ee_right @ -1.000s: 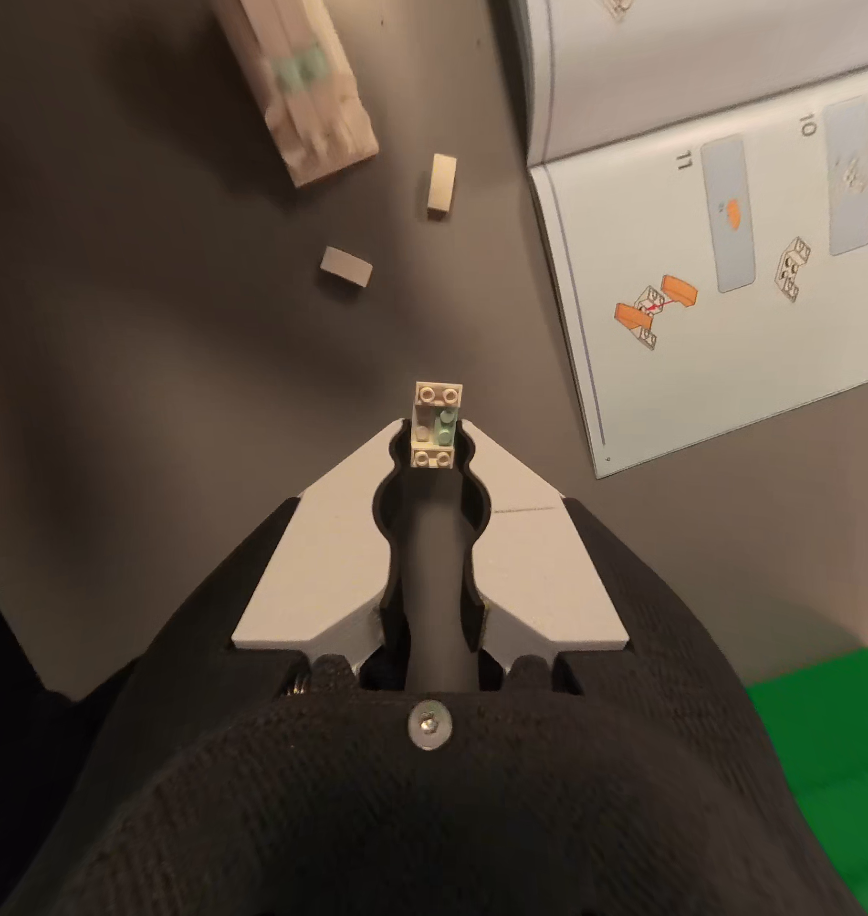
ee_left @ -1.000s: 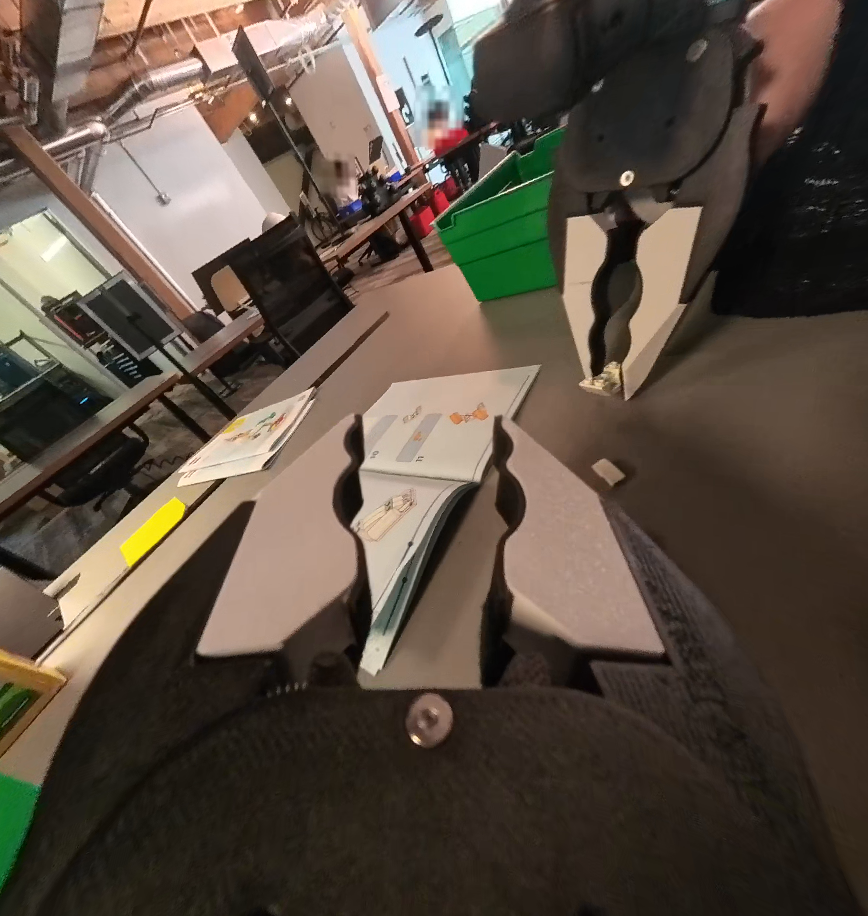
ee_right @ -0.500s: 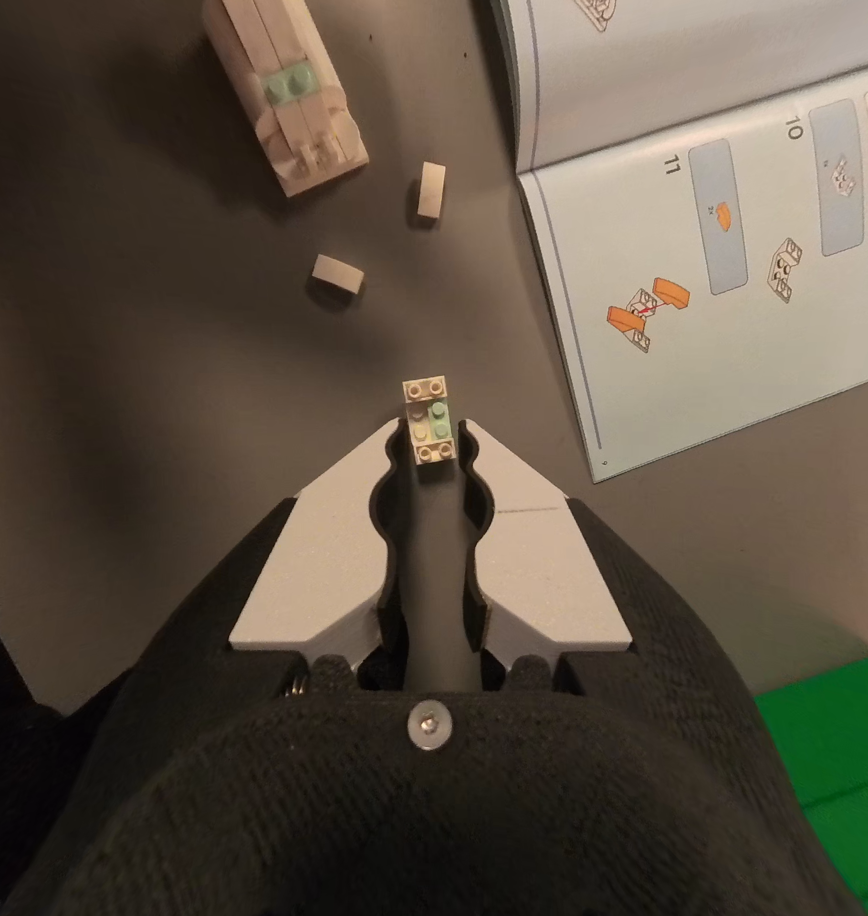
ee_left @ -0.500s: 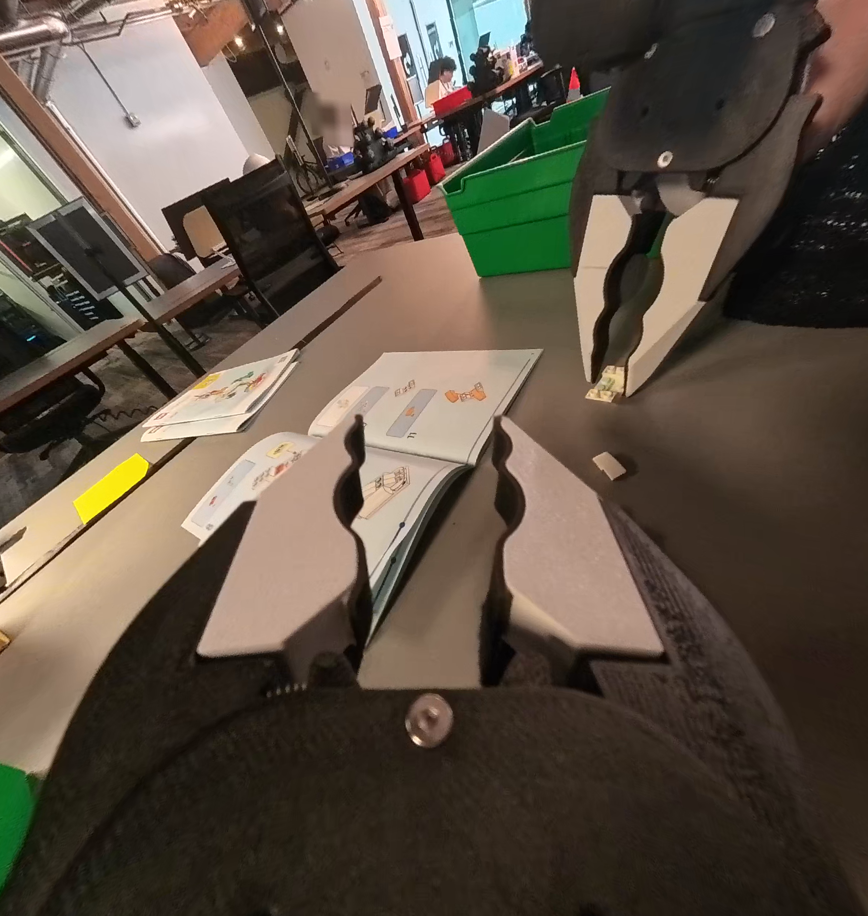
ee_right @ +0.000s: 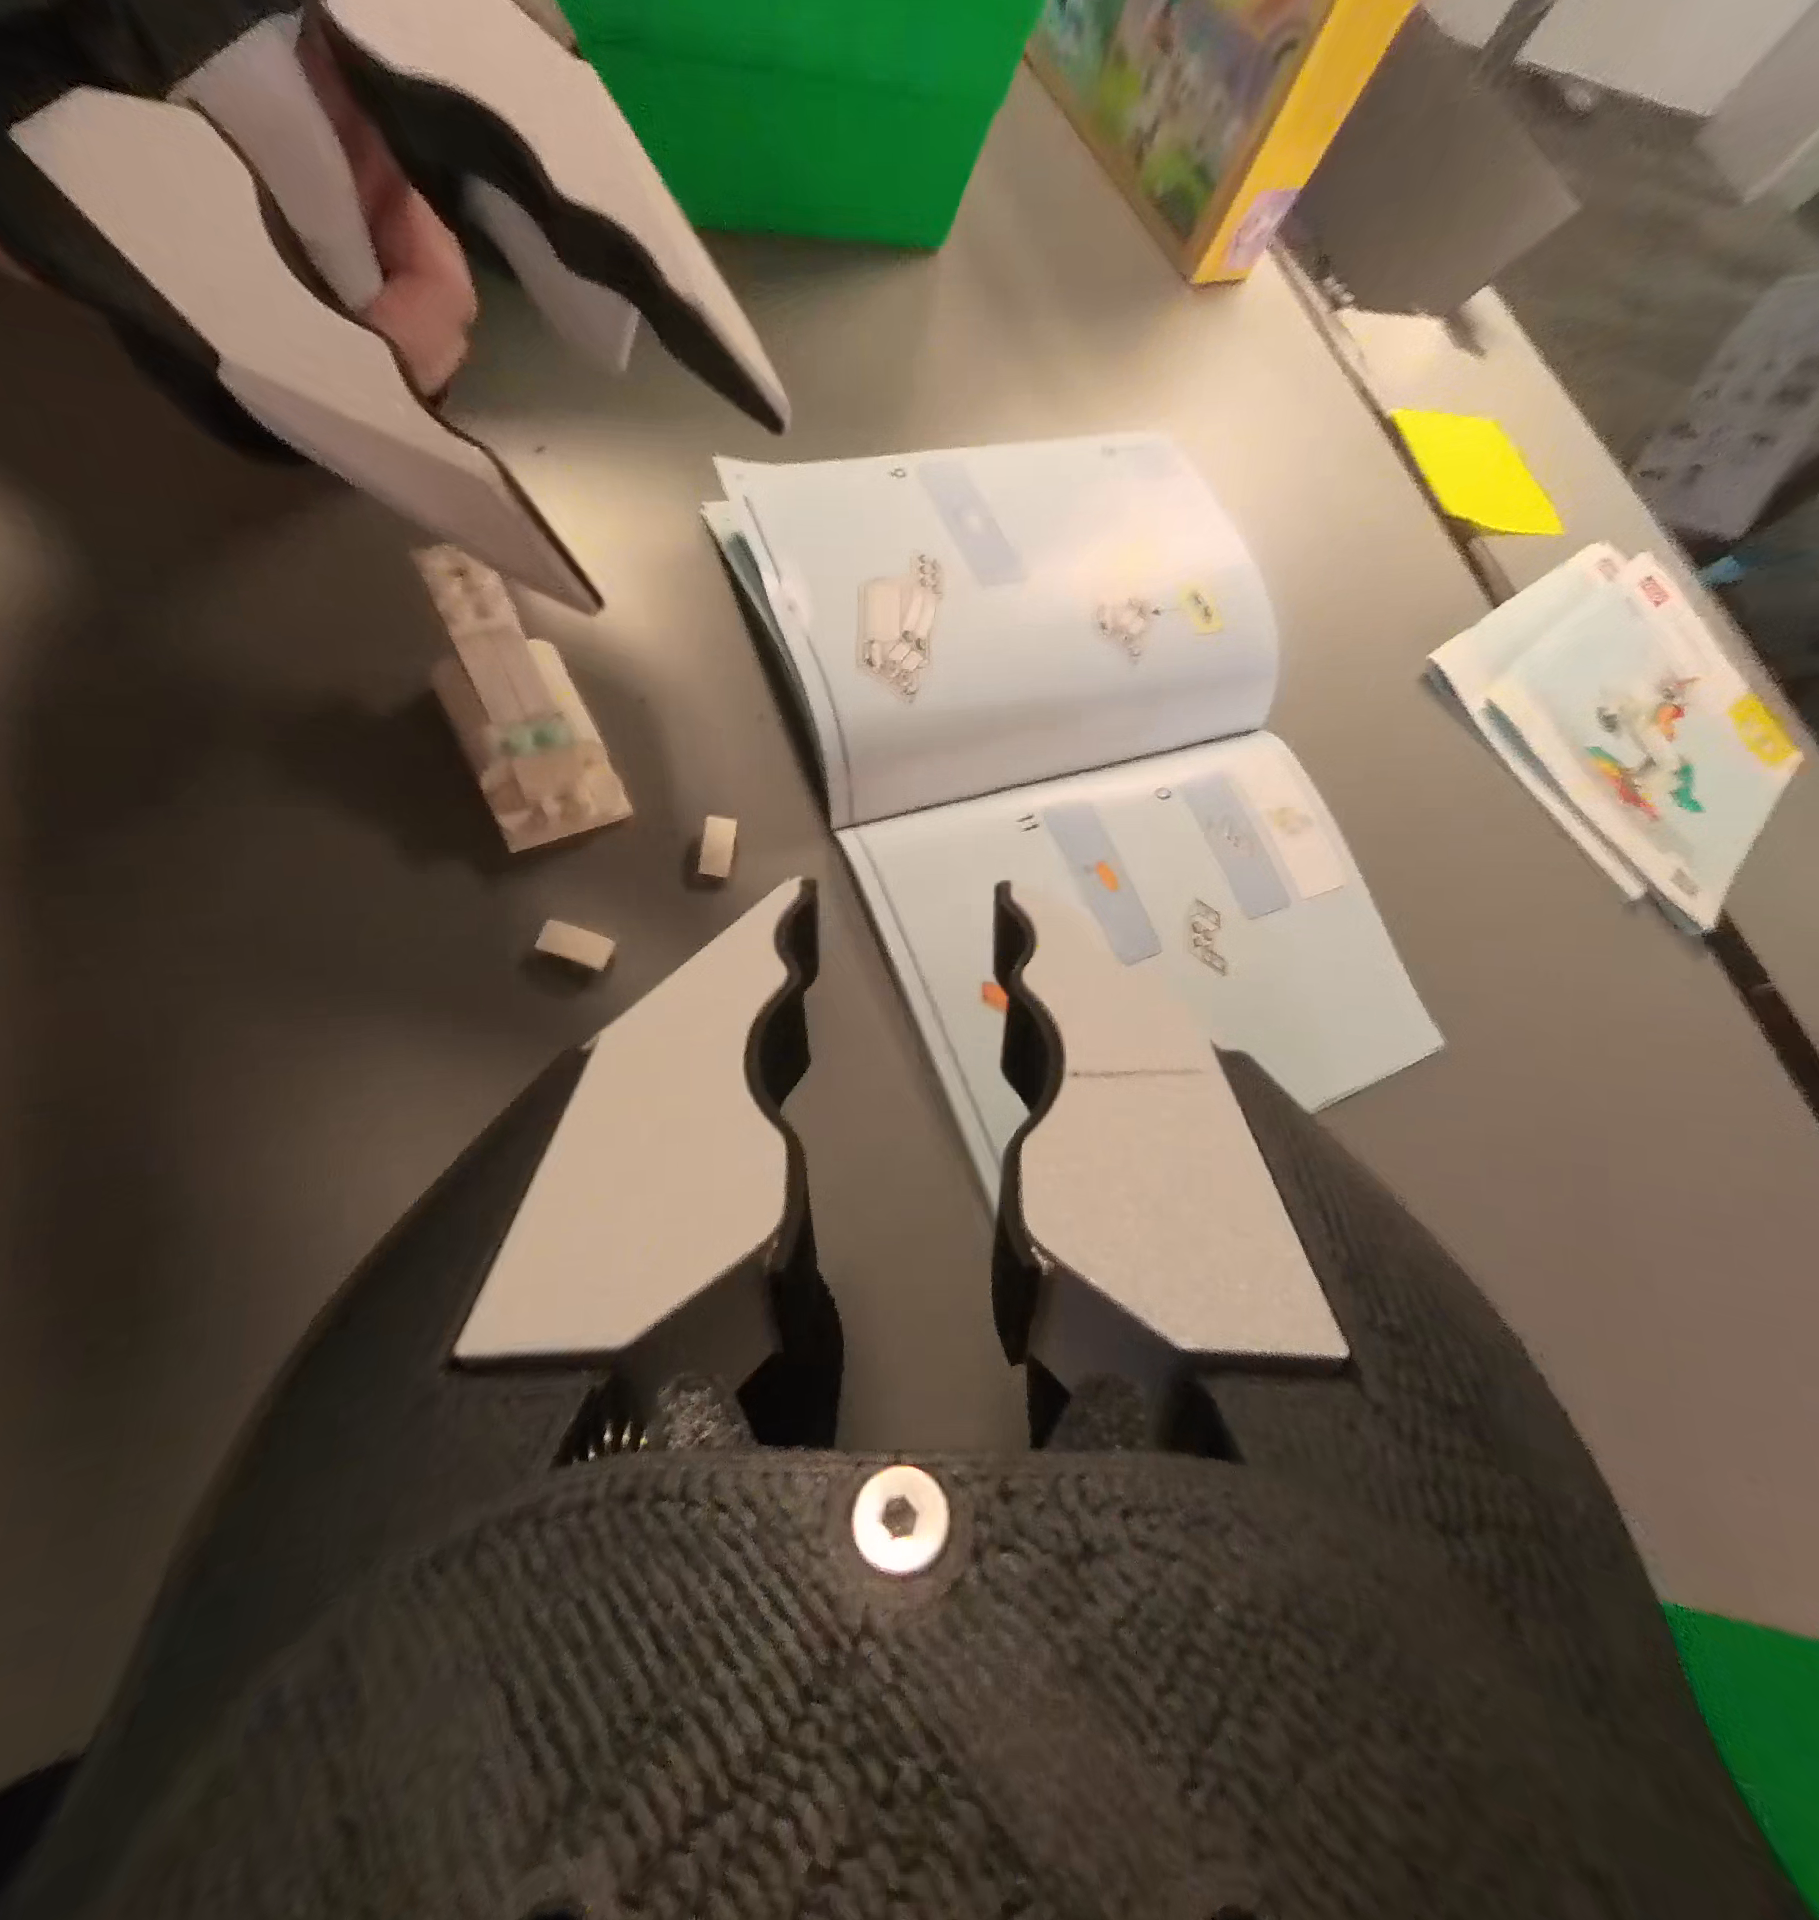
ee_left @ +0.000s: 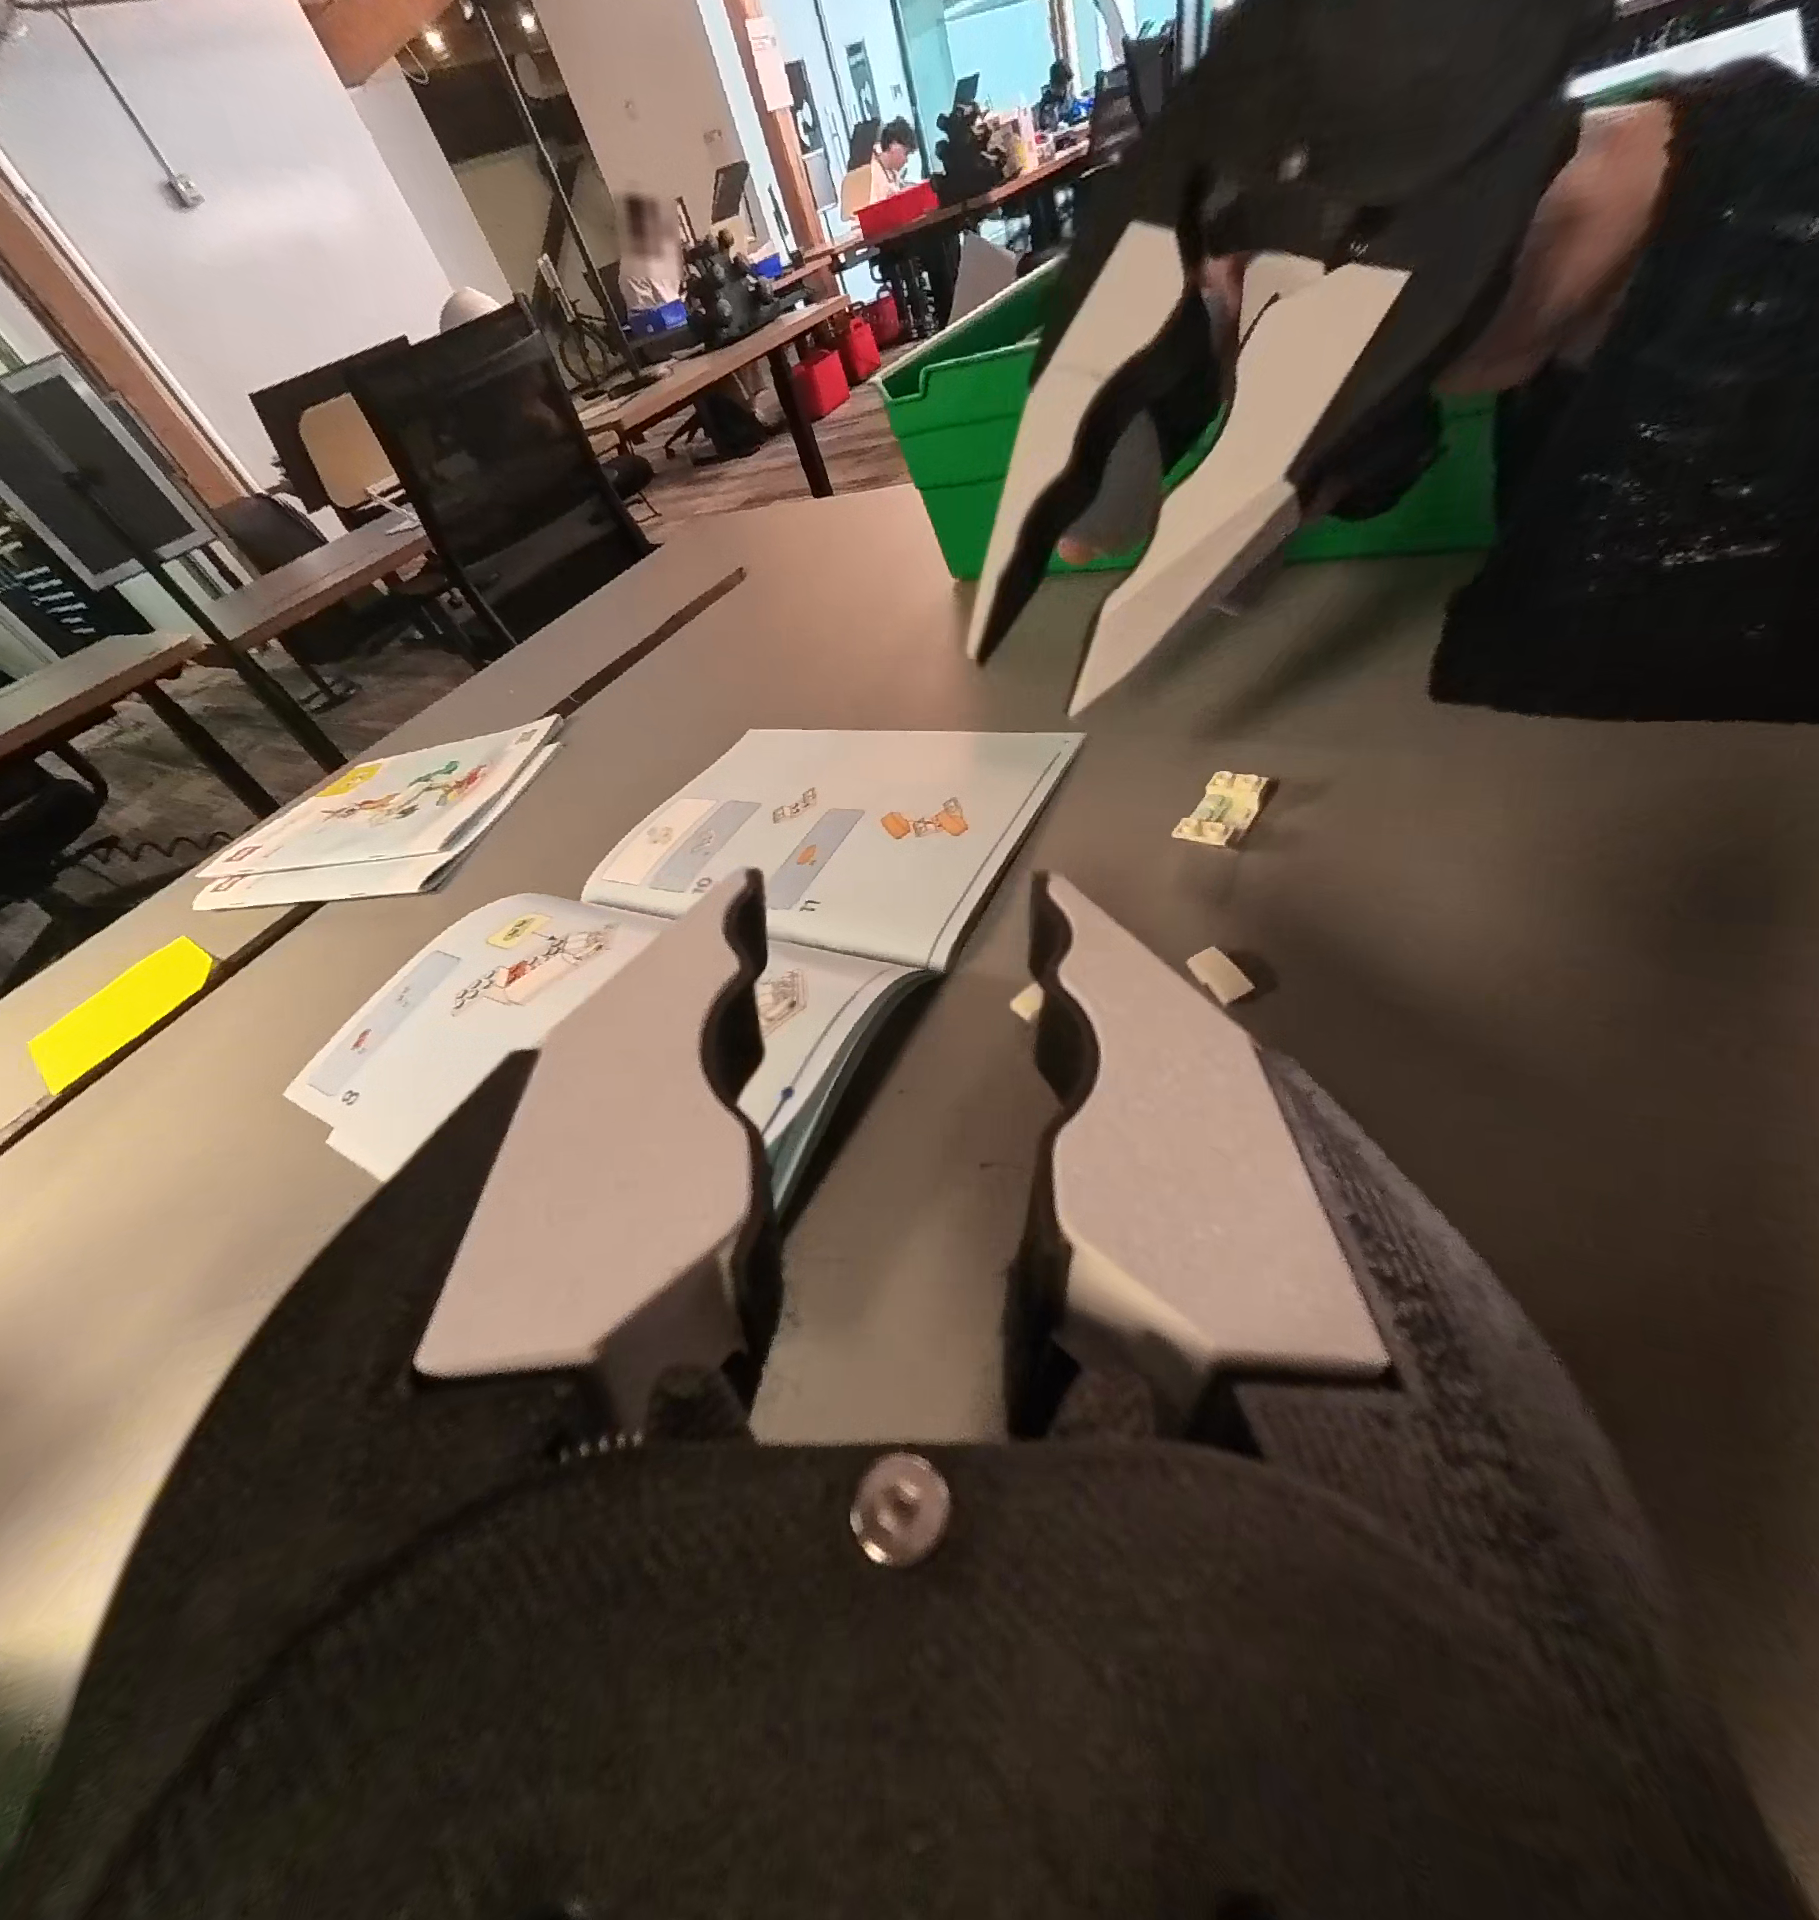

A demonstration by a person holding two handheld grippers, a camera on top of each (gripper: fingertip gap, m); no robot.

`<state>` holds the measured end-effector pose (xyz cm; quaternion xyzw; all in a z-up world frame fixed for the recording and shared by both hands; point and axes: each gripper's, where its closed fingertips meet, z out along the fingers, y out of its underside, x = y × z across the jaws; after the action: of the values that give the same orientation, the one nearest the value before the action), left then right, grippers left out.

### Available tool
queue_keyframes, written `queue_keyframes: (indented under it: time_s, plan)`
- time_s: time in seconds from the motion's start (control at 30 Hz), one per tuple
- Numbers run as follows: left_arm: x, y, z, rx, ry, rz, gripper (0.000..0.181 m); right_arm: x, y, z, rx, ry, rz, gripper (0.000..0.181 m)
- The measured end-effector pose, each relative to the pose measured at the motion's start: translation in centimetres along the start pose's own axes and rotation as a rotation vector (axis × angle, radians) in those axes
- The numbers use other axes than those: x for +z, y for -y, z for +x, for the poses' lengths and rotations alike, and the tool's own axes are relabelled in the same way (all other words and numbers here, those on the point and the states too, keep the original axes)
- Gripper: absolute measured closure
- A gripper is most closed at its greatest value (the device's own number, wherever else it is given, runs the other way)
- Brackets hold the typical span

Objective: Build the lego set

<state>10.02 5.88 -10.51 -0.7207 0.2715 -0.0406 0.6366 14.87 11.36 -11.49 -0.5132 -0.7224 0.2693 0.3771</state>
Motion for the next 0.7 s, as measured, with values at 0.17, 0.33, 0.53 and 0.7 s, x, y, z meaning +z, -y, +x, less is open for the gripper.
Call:
queue_keyframes:
  time_s: [0.17,0.33,0.53,0.7]
  plan:
    - [0.0,0.1,0.2,-0.002,-0.011,0.003,0.132,-0.8,-4.3,-3.0,0.042,0.184,-0.247,0.164]
    - [0.0,0.2,0.4,-0.012,-0.026,0.008,0.132,-1.2,-5.7,-4.0,0.054,0.227,-0.334,0.168]
    - [0.1,0.2,0.7,-0.021,-0.044,0.009,0.132,-0.5,-6.8,-3.9,0.081,0.232,-0.381,0.168]
    - [-0.1,0.4,1.0,-0.035,-0.070,0.019,0.133,-0.3,-6.9,-4.3,0.137,0.286,-0.363,0.171]
